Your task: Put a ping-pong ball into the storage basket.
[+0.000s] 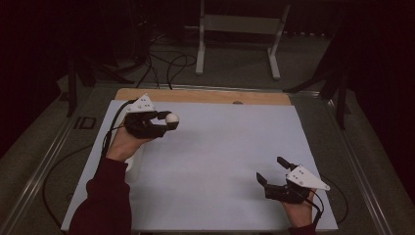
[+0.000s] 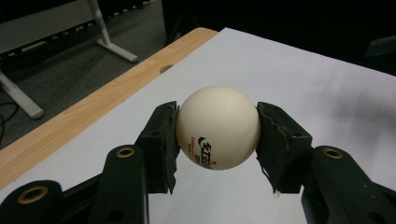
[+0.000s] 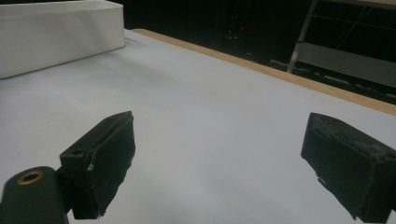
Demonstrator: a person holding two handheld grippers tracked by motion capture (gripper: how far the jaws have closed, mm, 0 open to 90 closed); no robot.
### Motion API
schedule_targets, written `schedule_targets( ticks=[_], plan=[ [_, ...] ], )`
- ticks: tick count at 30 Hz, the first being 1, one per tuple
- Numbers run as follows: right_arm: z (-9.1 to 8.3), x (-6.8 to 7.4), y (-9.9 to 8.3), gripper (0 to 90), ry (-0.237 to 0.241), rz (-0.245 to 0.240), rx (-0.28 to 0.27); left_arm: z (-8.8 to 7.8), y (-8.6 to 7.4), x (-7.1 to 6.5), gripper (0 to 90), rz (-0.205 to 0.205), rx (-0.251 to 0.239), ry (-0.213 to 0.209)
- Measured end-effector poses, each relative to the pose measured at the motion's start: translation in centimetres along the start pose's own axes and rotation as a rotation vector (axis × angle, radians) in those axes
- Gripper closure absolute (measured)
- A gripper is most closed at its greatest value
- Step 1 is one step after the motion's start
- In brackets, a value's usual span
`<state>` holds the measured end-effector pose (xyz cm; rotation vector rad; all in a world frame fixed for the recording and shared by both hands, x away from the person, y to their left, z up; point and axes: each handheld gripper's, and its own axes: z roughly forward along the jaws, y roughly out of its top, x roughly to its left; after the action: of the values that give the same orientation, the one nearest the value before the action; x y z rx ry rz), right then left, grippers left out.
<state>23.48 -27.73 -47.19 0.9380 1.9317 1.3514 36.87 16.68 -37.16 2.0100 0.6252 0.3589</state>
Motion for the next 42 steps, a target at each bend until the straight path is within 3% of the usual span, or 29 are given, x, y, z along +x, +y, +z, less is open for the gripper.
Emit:
schedule_targets(
  ticks=[42],
  plan=[
    [0.0, 0.0, 0.0, 9.5, -0.001, -0.001, 0.001, -2.2, -1.4, 0.1, 51.5, 0.003, -0.004, 0.025]
  ],
)
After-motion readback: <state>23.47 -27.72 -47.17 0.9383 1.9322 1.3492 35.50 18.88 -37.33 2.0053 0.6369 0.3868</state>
